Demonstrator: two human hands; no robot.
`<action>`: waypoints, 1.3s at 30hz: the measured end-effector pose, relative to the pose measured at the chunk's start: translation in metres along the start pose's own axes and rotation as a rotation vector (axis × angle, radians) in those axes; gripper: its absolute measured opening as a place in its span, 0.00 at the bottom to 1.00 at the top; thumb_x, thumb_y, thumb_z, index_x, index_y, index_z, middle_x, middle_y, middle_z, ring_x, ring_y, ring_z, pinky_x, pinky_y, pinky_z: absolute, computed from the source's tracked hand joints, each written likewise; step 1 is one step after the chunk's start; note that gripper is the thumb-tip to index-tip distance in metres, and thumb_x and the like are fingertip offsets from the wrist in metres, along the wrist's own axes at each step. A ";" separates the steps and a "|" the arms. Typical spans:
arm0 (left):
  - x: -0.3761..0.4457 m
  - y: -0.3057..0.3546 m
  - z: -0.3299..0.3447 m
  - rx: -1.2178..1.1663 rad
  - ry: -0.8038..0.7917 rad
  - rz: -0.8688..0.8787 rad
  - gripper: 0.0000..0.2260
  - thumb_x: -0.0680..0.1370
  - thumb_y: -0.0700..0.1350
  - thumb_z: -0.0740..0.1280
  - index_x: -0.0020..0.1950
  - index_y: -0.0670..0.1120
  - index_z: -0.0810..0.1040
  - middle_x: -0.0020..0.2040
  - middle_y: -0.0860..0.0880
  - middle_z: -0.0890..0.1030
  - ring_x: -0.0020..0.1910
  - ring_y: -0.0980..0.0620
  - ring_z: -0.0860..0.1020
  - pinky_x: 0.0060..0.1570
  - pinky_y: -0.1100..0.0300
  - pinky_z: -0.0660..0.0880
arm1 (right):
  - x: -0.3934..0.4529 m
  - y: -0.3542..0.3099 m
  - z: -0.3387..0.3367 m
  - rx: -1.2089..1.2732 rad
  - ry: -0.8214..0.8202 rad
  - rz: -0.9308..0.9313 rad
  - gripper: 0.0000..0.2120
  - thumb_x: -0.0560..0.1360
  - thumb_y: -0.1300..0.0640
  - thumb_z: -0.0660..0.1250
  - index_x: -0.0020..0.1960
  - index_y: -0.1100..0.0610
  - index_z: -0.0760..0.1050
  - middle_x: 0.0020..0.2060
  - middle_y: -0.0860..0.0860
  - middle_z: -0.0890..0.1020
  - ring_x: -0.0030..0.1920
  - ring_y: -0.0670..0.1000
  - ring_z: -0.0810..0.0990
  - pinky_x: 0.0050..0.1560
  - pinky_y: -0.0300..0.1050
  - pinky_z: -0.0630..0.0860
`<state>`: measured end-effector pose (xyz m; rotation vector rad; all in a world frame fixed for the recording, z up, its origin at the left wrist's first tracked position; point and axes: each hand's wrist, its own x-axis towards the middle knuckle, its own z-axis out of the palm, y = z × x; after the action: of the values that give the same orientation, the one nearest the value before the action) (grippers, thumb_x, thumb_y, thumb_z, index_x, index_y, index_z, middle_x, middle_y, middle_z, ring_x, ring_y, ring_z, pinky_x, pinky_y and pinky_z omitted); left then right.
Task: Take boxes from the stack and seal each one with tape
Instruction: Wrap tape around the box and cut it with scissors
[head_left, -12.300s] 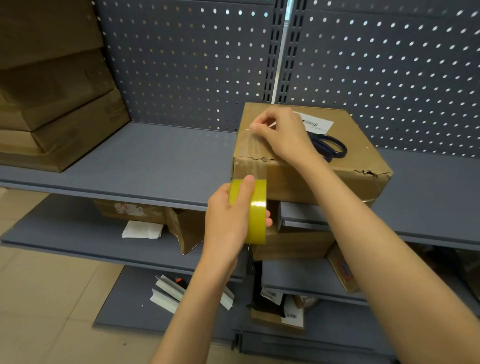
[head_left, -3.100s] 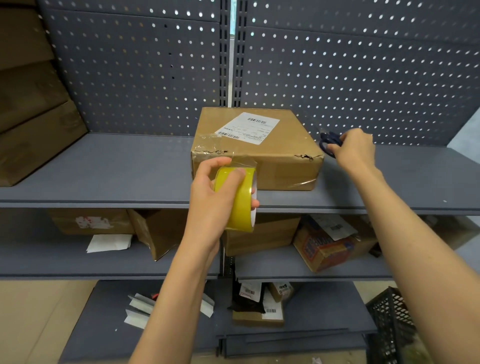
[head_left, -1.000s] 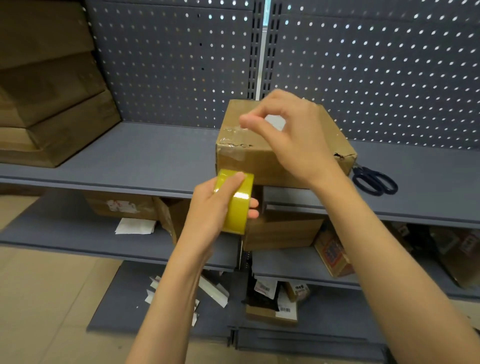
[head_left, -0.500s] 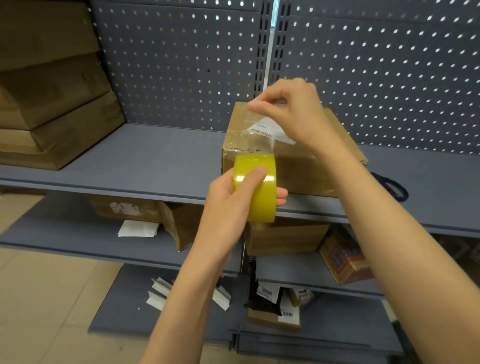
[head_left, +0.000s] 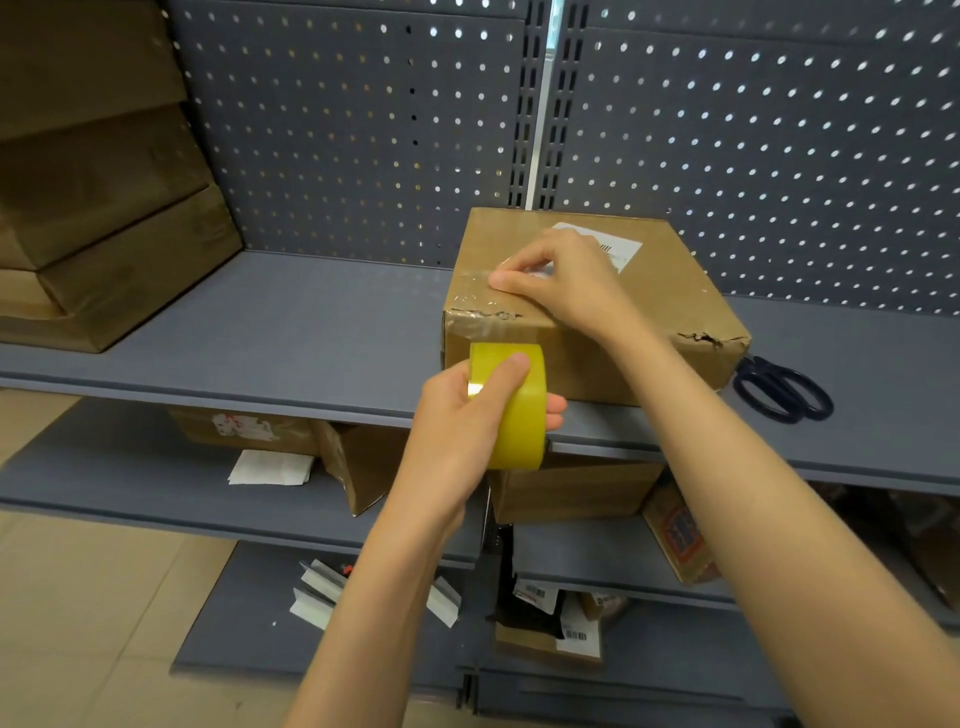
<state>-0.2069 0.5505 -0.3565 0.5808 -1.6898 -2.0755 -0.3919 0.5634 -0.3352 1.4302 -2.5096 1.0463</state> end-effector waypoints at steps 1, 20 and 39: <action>0.001 -0.001 0.000 0.003 0.002 -0.003 0.09 0.80 0.48 0.62 0.53 0.46 0.77 0.38 0.48 0.85 0.37 0.54 0.84 0.37 0.62 0.81 | 0.001 0.001 0.001 0.010 -0.005 0.019 0.15 0.72 0.45 0.71 0.58 0.47 0.80 0.42 0.40 0.78 0.53 0.48 0.77 0.60 0.56 0.71; -0.003 -0.009 -0.002 -0.044 -0.031 0.006 0.10 0.80 0.47 0.61 0.59 0.45 0.76 0.43 0.47 0.86 0.38 0.52 0.84 0.38 0.63 0.80 | -0.041 -0.020 -0.003 0.041 -0.079 -0.172 0.17 0.82 0.52 0.58 0.48 0.61 0.81 0.45 0.54 0.84 0.46 0.50 0.79 0.46 0.45 0.71; -0.023 -0.034 -0.002 0.104 0.177 0.050 0.13 0.80 0.50 0.62 0.46 0.43 0.80 0.31 0.48 0.84 0.31 0.54 0.82 0.38 0.58 0.81 | -0.041 -0.014 -0.002 -0.151 -0.241 -0.106 0.19 0.84 0.52 0.51 0.73 0.51 0.65 0.73 0.45 0.66 0.73 0.46 0.62 0.67 0.38 0.57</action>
<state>-0.1887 0.5680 -0.3889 0.7248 -1.6989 -1.8516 -0.3584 0.5903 -0.3423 1.7124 -2.5694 0.6872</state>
